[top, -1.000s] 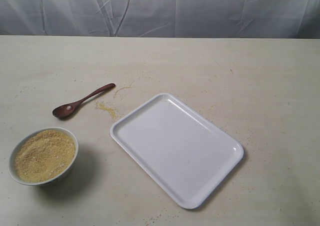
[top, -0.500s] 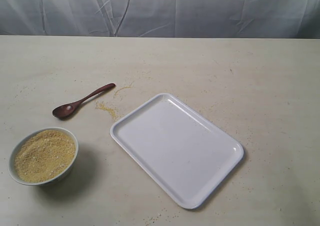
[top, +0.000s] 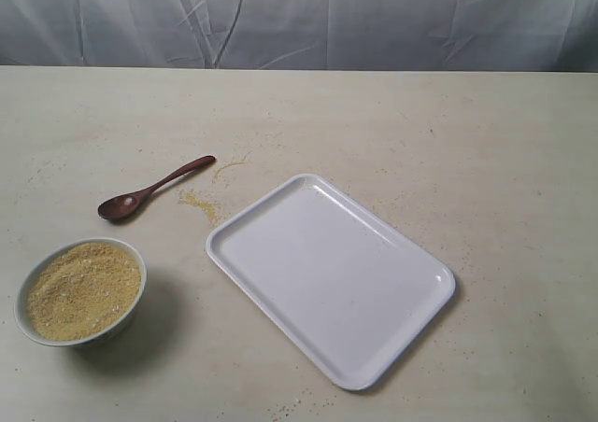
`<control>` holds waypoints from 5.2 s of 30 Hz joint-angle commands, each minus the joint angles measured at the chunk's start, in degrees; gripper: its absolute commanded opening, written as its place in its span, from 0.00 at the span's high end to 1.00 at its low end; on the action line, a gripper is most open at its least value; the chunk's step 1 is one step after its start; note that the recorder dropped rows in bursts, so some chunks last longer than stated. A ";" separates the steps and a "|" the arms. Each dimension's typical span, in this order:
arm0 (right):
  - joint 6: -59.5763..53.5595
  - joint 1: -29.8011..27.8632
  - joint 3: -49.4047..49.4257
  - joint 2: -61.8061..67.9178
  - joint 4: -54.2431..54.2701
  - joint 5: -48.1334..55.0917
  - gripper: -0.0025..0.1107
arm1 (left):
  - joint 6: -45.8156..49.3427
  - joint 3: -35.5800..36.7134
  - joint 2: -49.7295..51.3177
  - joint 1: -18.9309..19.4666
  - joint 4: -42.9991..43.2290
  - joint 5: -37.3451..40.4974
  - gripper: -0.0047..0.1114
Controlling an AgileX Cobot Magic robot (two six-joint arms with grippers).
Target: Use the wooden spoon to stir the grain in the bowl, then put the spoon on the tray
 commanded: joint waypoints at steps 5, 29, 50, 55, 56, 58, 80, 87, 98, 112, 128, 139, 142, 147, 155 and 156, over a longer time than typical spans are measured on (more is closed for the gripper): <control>-0.14 0.17 0.12 -0.37 -0.05 -0.66 0.98 | -0.37 -1.58 -0.30 -0.19 -3.26 -4.34 0.96; -0.14 0.17 0.12 -0.37 -0.05 -0.66 0.98 | 4.07 -47.34 59.33 -4.30 5.01 38.47 0.96; -0.14 0.17 0.12 -0.37 -0.05 -0.66 0.98 | 27.70 -80.07 113.01 -15.02 -8.91 45.74 0.96; -0.14 0.17 0.12 -0.37 -0.05 -0.66 0.98 | 28.16 -83.07 117.44 -15.02 -10.63 44.47 0.95; -0.14 0.17 0.12 -0.37 -0.05 -0.66 0.98 | 28.26 -83.18 118.16 -15.02 -10.83 43.94 0.93; -0.14 0.17 0.12 -0.37 -0.05 -0.66 0.98 | 28.29 -83.18 118.99 -15.02 -10.83 43.15 0.87; -0.14 0.17 0.12 -0.37 -0.05 -0.66 0.98 | 34.08 -83.18 124.33 -15.02 -15.30 42.77 0.58; -0.14 0.17 0.12 -0.37 -0.05 -0.66 0.98 | 34.08 -83.06 124.33 -15.02 -13.07 46.83 0.84; -0.14 0.17 0.12 -0.37 0.06 -0.66 0.98 | 26.97 -84.12 99.11 -11.74 -13.37 52.58 0.96; -0.14 0.17 0.12 -0.37 0.06 -0.66 0.98 | 13.25 -50.61 75.75 -0.19 -38.85 39.54 0.96; -0.14 0.17 0.12 -0.37 0.06 -0.66 0.98 | 13.25 -24.15 70.44 -0.19 -60.65 19.39 0.96; -0.14 0.17 0.12 -0.37 -0.04 -0.66 0.98 | 13.25 -23.93 70.44 -0.19 -63.17 19.86 0.96; -0.14 0.17 0.12 -0.37 -0.04 -0.66 0.98 | 13.25 -23.93 70.44 -0.19 -62.60 19.53 0.96; -0.14 0.17 0.12 -0.37 -0.04 -0.66 0.98 | 13.25 -23.93 70.44 -0.19 -60.30 19.14 0.84; -0.14 0.17 0.12 -0.37 -0.04 -0.66 0.98 | 13.25 -23.93 70.44 -0.19 -60.12 19.39 0.59; -0.14 0.17 0.12 -0.37 -0.04 -0.66 0.98 | 13.25 -23.93 70.44 -0.19 -60.12 19.39 0.57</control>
